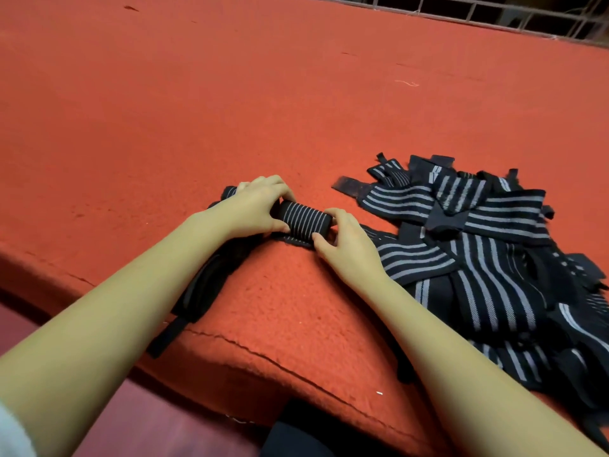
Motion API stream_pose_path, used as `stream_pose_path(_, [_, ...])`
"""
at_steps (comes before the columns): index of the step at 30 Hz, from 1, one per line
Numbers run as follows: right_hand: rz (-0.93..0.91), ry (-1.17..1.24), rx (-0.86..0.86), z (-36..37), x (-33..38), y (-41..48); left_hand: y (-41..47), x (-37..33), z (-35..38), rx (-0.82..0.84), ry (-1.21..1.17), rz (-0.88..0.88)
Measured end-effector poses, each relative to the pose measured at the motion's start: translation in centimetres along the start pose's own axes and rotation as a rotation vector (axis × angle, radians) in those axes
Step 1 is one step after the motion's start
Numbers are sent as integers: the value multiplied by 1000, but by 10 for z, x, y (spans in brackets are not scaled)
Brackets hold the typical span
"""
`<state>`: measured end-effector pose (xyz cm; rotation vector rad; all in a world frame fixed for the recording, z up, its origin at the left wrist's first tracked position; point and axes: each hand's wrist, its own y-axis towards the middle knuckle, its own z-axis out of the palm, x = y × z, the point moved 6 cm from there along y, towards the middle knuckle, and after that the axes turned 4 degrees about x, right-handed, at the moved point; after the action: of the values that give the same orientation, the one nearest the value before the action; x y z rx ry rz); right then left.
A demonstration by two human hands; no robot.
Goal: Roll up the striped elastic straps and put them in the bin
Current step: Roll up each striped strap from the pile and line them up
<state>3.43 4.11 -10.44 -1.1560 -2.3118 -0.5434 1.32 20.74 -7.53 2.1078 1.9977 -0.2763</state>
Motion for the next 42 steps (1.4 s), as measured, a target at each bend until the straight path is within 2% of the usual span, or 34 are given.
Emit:
stream_pose_path(10, [21,17,-16,6,4,11,-1,4,0,-38,30,47])
stream_pose_path(17, [25,31,4,4,8,10,0,4,-3,62,92,23])
stream_pose_path(24, [37,-119,19,-17,14,-3,-9,-14,-13,94,248,42])
stream_pose_path(29, [40,-188,-48,-66,5,-21,-3,-67,-26,22,361,144])
stream_pose_path(36, [134,-394,-43,-138,-49,-60,27,-178,-3,-27,539,304])
stream_pose_path(42, [186,-480,107,-172,-102,-78,63,-239,26,-59,479,298])
